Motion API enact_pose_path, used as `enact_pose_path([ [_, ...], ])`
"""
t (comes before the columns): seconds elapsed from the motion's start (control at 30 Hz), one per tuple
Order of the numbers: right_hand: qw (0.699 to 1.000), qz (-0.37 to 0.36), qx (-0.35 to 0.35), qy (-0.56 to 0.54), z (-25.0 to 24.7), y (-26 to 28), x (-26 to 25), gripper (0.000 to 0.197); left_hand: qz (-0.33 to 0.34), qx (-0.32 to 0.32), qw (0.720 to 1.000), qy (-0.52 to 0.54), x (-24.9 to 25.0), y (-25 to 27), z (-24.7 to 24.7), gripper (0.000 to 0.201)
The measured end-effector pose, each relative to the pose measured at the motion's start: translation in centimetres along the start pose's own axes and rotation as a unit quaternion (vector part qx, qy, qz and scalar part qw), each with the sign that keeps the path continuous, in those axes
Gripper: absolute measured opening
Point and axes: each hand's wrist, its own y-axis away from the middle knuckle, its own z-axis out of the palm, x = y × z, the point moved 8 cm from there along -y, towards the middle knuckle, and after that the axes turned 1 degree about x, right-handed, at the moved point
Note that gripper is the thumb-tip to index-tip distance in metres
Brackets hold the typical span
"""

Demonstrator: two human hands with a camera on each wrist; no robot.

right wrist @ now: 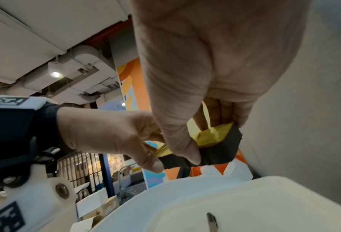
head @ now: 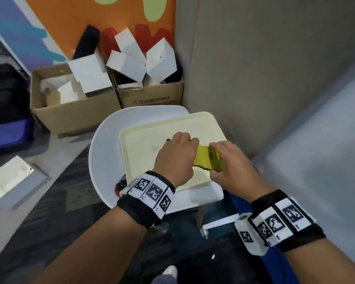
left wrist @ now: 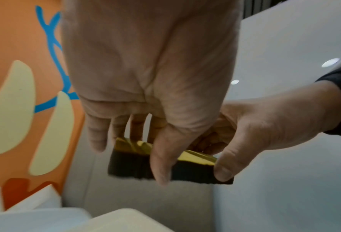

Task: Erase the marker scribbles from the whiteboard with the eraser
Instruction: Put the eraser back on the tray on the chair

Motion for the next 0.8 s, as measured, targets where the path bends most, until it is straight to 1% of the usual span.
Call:
enact_pose_path([
  [0.03, 1.000, -0.009, -0.010, 0.002, 1.0, -0.9, -0.5, 0.063, -0.006, -0.010, 1.000, -0.018, -1.2, -0.1, 0.4, 0.047],
  [0.13, 0.998, -0.032, -0.043, 0.015, 3.9, -3.7, -2.1, 0.057, -0.033, -0.037, 0.998, -0.046, -4.9, -0.3, 2.1, 0.045],
  [0.23, 0.996, -0.047, -0.071, 0.033, 6.9, -6.3, -3.3, 0.058, -0.063, -0.056, 0.995, -0.055, -7.9, -0.6, 3.9, 0.041],
  [0.33, 0.994, -0.050, -0.094, 0.025, 9.9, -8.6, -3.6, 0.060, -0.112, -0.088, 0.989, -0.037, -10.2, -0.9, 6.4, 0.042],
  [0.4, 0.993, -0.044, -0.105, 0.012, 11.6, -9.6, -3.5, 0.055, -0.154, -0.104, 0.983, -0.006, -11.3, -1.0, 8.4, 0.047],
  [0.5, 0.992, -0.023, -0.126, 0.010, 13.6, -10.2, -3.4, 0.042, -0.228, -0.100, 0.968, 0.043, -12.6, -1.1, 11.3, 0.049],
  [0.6, 0.991, -0.004, -0.134, 0.009, 14.8, -10.3, -3.2, 0.032, -0.290, -0.086, 0.949, 0.083, -13.4, -1.4, 12.5, 0.051],
  [0.73, 0.991, 0.004, -0.131, 0.015, 15.2, -9.7, -3.0, 0.038, -0.318, -0.074, 0.935, 0.137, -13.8, -2.9, 12.4, 0.058],
  [0.8, 0.992, 0.004, -0.129, 0.016, 15.1, -9.3, -2.7, 0.040, -0.327, -0.079, 0.929, 0.154, -13.9, -3.3, 12.7, 0.063],
])
